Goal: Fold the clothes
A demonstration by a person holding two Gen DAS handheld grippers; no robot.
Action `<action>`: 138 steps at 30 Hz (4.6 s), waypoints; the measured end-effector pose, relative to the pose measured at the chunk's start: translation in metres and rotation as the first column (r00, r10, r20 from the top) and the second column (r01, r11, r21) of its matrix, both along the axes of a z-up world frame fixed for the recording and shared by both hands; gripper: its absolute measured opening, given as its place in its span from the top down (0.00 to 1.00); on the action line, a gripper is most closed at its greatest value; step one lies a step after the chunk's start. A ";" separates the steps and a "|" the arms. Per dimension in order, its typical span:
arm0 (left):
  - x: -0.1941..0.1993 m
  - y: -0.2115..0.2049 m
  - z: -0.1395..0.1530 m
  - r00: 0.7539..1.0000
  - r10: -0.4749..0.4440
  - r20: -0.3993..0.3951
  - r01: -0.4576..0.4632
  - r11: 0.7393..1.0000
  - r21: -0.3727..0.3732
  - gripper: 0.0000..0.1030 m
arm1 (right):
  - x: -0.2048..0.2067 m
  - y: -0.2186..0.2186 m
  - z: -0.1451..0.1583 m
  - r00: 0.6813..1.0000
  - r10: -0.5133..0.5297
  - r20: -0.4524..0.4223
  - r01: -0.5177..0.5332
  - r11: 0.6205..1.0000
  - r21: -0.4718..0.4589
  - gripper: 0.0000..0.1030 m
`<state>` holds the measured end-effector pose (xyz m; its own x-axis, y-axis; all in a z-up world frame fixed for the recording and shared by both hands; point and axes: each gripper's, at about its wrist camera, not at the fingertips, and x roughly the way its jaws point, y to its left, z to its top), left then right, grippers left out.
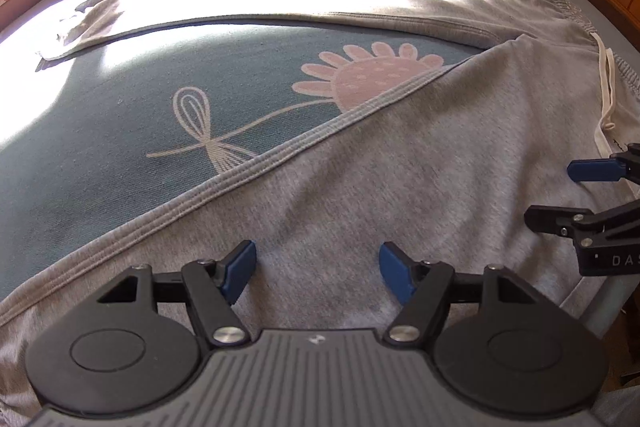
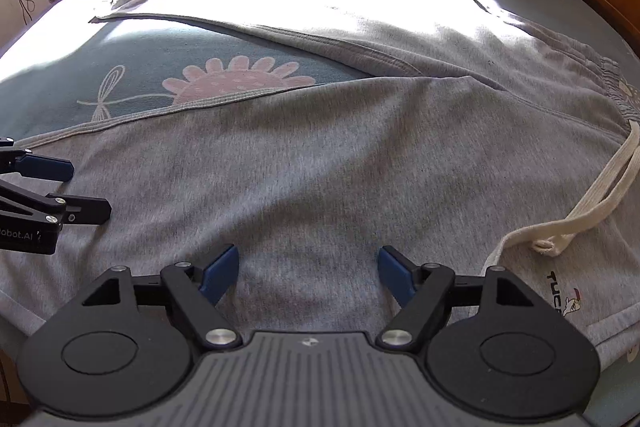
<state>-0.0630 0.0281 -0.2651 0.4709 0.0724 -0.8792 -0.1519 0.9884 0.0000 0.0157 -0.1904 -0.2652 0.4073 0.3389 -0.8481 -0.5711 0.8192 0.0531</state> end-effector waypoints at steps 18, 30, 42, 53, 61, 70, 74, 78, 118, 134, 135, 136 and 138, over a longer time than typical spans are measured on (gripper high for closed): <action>0.049 -0.022 0.035 1.000 -0.003 -0.003 0.003 1.000 -0.004 0.28 | 0.027 -0.030 0.041 0.998 -0.037 -0.055 0.040 0.998 0.043 0.05; 0.050 -0.031 -0.006 0.986 0.105 -0.126 -0.109 0.994 -0.018 0.13 | 0.063 -0.029 -0.008 0.990 -0.051 -0.133 0.036 0.993 -0.112 0.00; 0.050 -0.034 -0.014 0.988 0.103 -0.118 -0.106 0.994 -0.023 0.01 | 0.070 -0.024 -0.007 0.985 -0.070 -0.159 0.047 0.988 -0.148 0.00; 0.050 -0.032 -0.015 0.988 0.101 -0.114 -0.104 0.994 -0.020 0.00 | 0.038 -0.070 0.043 1.000 -0.012 0.017 0.012 1.000 0.020 0.00; 0.049 -0.034 -0.016 0.988 0.109 -0.105 -0.111 0.994 -0.008 0.00 | 0.077 -0.136 0.004 0.997 -0.082 0.015 0.082 0.996 -0.039 0.00; 0.065 -0.045 -0.005 0.984 0.077 -0.159 -0.069 0.996 0.053 0.01 | 0.057 -0.182 0.006 1.000 -0.021 -0.023 0.019 0.997 -0.072 0.01; 0.077 -0.077 0.022 0.991 0.034 -0.132 -0.020 0.994 0.109 0.01 | 0.079 -0.188 0.033 1.000 -0.008 0.000 0.008 0.999 0.032 0.01; 0.089 -0.103 0.041 0.994 0.030 -0.102 -0.021 0.996 0.084 0.01 | 0.123 -0.186 0.039 0.995 -0.041 -0.087 0.056 0.981 0.187 0.01; 0.078 -0.056 0.065 0.998 0.048 0.045 -0.054 0.987 0.153 0.01 | 0.066 -0.037 0.022 0.697 0.514 -0.501 -0.241 0.825 0.512 0.01; 0.085 -0.068 0.048 1.000 -0.001 0.017 0.000 0.997 0.072 0.01 | 0.164 -0.100 0.035 0.947 0.096 -0.306 -0.027 0.975 0.221 0.00; 0.087 -0.065 0.047 1.000 -0.003 0.017 0.002 0.998 0.066 0.01 | 0.168 -0.097 0.035 0.953 0.081 -0.291 -0.016 0.976 0.219 0.00; 0.088 -0.062 0.047 1.000 -0.004 0.016 0.003 0.998 0.060 0.01 | 0.171 -0.092 0.035 0.958 0.074 -0.277 -0.010 0.974 0.225 0.00; 0.090 -0.055 0.047 1.000 0.000 0.016 -0.001 0.999 0.053 0.01 | 0.179 -0.082 0.036 0.960 0.068 -0.271 0.001 0.969 0.247 0.01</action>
